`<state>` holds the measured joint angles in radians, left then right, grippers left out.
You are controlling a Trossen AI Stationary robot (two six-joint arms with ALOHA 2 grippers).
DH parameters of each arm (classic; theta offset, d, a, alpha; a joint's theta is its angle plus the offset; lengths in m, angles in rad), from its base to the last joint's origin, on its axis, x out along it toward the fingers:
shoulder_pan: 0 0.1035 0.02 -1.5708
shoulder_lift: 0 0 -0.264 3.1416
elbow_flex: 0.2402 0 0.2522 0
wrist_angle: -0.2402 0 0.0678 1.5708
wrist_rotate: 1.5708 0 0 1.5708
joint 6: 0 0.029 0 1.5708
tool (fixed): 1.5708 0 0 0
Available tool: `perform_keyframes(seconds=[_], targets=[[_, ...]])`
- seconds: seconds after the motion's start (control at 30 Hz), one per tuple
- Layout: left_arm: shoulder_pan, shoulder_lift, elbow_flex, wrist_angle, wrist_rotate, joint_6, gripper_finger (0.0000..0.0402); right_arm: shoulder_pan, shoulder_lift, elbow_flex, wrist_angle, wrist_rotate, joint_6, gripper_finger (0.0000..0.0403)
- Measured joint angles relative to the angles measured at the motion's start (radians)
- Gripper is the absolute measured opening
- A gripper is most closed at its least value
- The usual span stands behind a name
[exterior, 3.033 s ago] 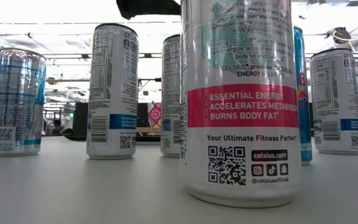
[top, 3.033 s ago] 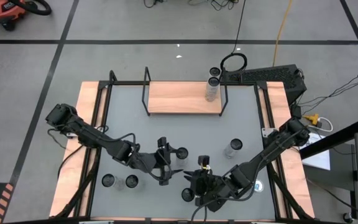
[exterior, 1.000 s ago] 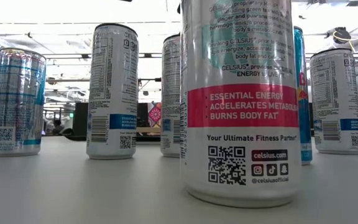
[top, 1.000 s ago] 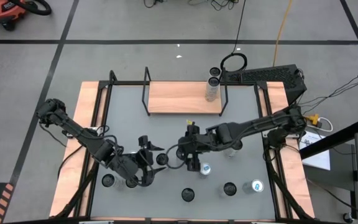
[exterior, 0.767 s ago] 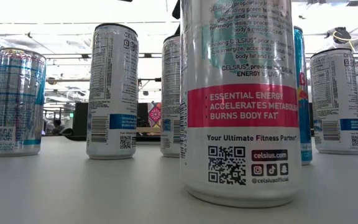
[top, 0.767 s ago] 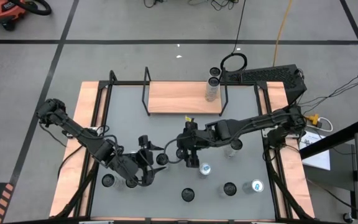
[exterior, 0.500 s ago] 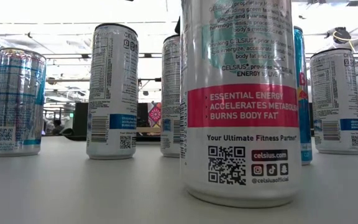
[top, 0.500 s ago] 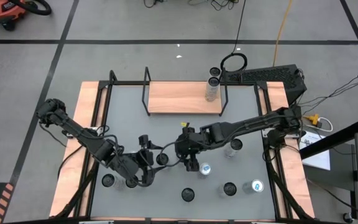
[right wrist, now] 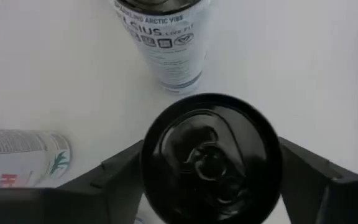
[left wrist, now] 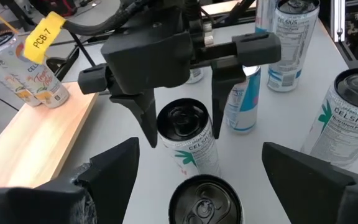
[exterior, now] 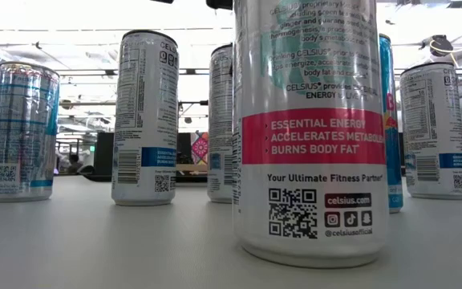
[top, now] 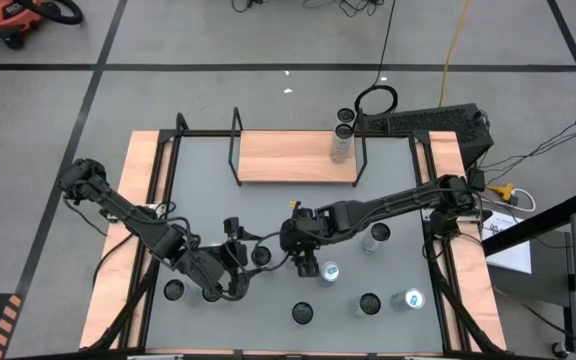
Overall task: Place canned beverage on shelf
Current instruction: Put the top white pink soda can on the shelf
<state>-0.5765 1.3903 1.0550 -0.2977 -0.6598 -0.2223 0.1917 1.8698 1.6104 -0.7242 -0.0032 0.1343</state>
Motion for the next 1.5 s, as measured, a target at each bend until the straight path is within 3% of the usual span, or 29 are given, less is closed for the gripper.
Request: perform_keyframes(seconds=[0.2,0.3,0.57,0.77,1.03,1.2,1.33,1.5], targets=[[0.000,0.000,0.000,0.000,0.000,-0.004,0.0338,0.000,0.005,0.000,0.002,-0.002,-0.008,0.0198],[0.000,0.000,0.000,0.000,-0.002,-0.007,0.0338,0.000,-0.009,0.000,-0.008,-0.001,-0.012,0.0181],[0.001,0.000,0.000,0.005,-0.098,-0.042,0.0338,0.000,-0.121,0.000,-0.042,0.005,0.015,0.0198],[0.001,0.000,0.000,0.026,-0.105,-0.053,0.0338,0.012,-0.218,-0.001,-0.060,0.011,0.010,0.0194],[0.016,-0.001,0.000,0.123,-0.104,-0.026,0.0338,0.034,-0.292,0.000,-0.043,0.139,-0.124,0.0195],[0.020,0.007,0.000,0.127,-0.105,-0.027,0.0338,0.048,-0.293,-0.009,0.018,0.132,-0.221,0.0193],[0.038,0.035,0.000,0.123,-0.104,-0.007,0.0338,0.061,-0.289,-0.097,0.180,0.133,-0.380,0.0194],[0.053,0.048,0.000,0.123,-0.049,0.019,0.0338,0.059,-0.287,-0.181,0.306,0.134,-0.442,0.0192]])
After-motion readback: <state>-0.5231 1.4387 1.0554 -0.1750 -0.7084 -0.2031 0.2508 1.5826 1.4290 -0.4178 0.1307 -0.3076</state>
